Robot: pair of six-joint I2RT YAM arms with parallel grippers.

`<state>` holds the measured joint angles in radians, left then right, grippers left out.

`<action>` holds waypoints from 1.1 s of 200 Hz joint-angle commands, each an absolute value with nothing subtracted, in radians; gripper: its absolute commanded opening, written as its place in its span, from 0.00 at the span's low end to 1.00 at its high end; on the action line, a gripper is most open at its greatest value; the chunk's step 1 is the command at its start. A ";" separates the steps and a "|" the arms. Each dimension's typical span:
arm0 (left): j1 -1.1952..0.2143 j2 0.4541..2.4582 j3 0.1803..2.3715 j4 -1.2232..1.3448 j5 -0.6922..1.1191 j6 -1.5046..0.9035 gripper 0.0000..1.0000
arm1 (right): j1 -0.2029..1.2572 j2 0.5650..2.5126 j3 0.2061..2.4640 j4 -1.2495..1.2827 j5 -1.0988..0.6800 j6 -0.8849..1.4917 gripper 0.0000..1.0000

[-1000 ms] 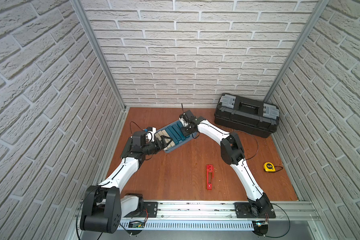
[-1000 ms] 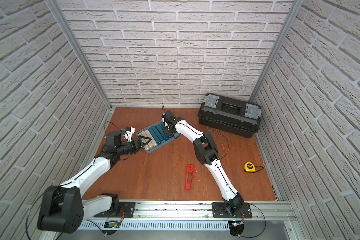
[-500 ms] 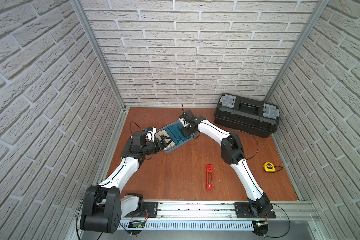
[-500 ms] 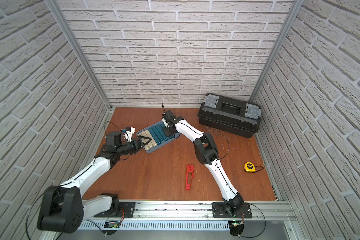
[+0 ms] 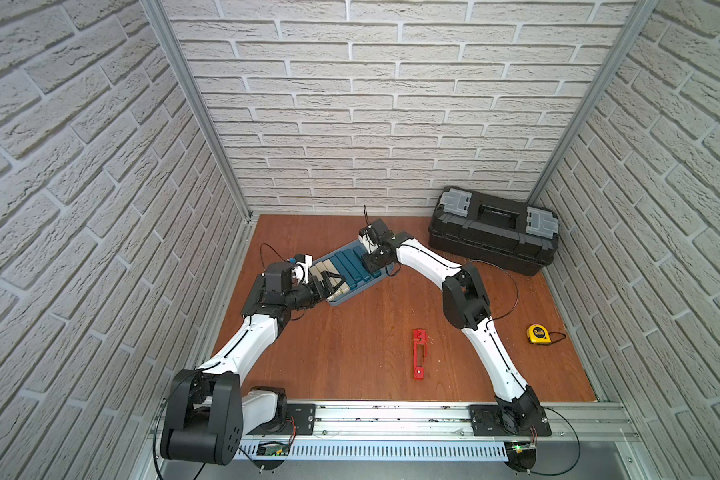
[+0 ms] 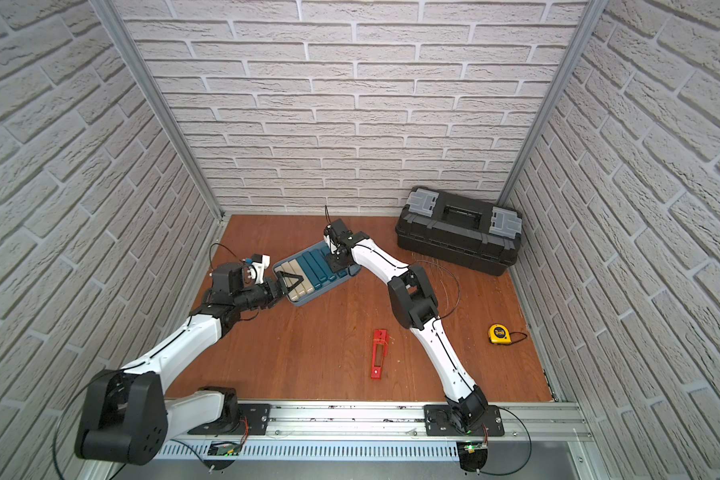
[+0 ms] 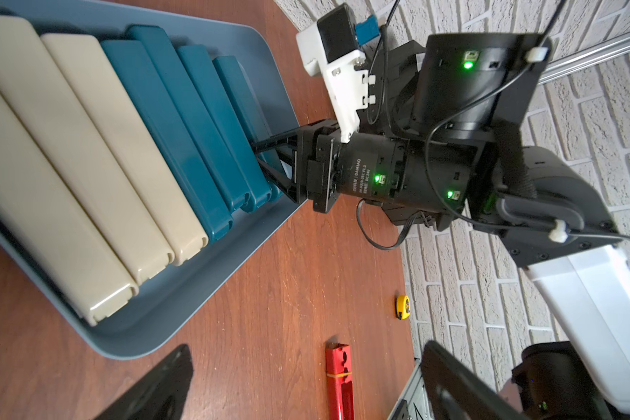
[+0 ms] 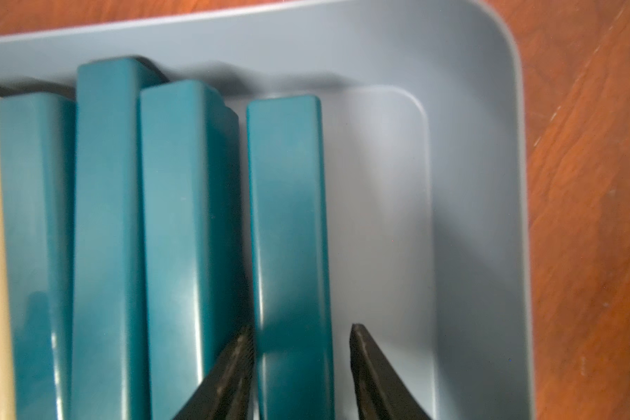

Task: Put the pruning pliers into the storage box
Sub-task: Place the pruning pliers in the storage box.

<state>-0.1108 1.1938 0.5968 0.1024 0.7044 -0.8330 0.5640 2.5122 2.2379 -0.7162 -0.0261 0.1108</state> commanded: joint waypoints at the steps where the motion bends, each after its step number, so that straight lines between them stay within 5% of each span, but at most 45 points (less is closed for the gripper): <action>1: -0.101 1.201 0.581 0.160 0.719 -0.833 0.98 | 0.567 2.433 2.231 -0.682 -0.028 0.094 0.46; 88: -0.101 1.216 0.579 0.174 0.721 -0.836 0.98 | 0.545 2.413 2.230 -0.663 -0.006 0.100 0.41; 140: -0.101 1.223 0.581 0.180 0.728 -0.840 0.98 | 0.524 2.439 2.235 -0.669 0.008 0.115 0.21; 220: -0.101 1.222 0.590 0.171 0.724 -0.835 0.98 | 0.509 2.482 2.245 -0.659 -0.007 0.118 0.19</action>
